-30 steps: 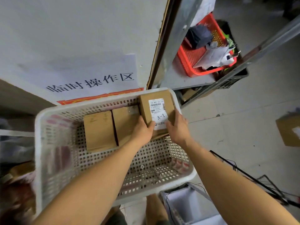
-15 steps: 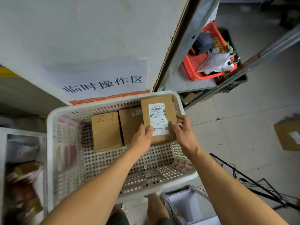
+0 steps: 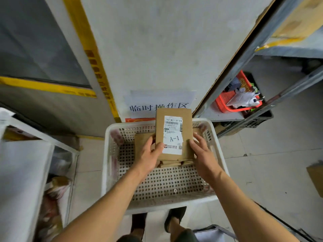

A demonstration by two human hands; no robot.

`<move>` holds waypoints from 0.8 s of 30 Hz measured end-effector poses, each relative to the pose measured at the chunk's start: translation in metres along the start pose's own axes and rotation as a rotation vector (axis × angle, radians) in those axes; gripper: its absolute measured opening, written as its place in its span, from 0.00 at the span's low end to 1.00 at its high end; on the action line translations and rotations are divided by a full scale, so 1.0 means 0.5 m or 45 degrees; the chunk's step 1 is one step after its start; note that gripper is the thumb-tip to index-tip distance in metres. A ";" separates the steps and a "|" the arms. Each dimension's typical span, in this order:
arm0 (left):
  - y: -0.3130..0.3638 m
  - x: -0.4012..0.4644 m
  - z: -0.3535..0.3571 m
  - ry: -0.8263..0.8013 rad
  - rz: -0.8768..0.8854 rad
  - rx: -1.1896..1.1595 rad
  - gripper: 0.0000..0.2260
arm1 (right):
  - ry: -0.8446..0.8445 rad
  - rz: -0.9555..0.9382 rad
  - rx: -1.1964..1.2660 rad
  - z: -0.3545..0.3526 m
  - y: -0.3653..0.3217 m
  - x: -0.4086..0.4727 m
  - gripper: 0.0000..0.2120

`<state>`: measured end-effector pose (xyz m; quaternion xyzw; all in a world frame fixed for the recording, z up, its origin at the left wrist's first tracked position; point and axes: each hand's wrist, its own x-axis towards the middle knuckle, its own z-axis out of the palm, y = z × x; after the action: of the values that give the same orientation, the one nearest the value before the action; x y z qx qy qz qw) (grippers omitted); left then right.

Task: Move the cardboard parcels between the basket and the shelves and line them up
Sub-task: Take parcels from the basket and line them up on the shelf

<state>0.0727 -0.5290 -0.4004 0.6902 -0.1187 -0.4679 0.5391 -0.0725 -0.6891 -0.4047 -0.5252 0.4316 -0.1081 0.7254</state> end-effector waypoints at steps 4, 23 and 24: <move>0.023 -0.069 -0.089 0.069 0.062 0.001 0.15 | -0.187 -0.050 -0.056 0.085 -0.052 -0.036 0.18; 0.098 -0.453 -0.305 0.839 0.368 0.205 0.25 | -0.940 -0.337 -0.178 0.401 -0.187 -0.208 0.24; 0.104 -0.477 -0.317 0.879 0.394 0.204 0.26 | -0.971 -0.353 -0.166 0.423 -0.190 -0.221 0.25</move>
<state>0.0858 -0.2896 -0.2356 0.8209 -0.0693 -0.1104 0.5560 0.0453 -0.5208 -0.2507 -0.6256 0.0628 0.0253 0.7772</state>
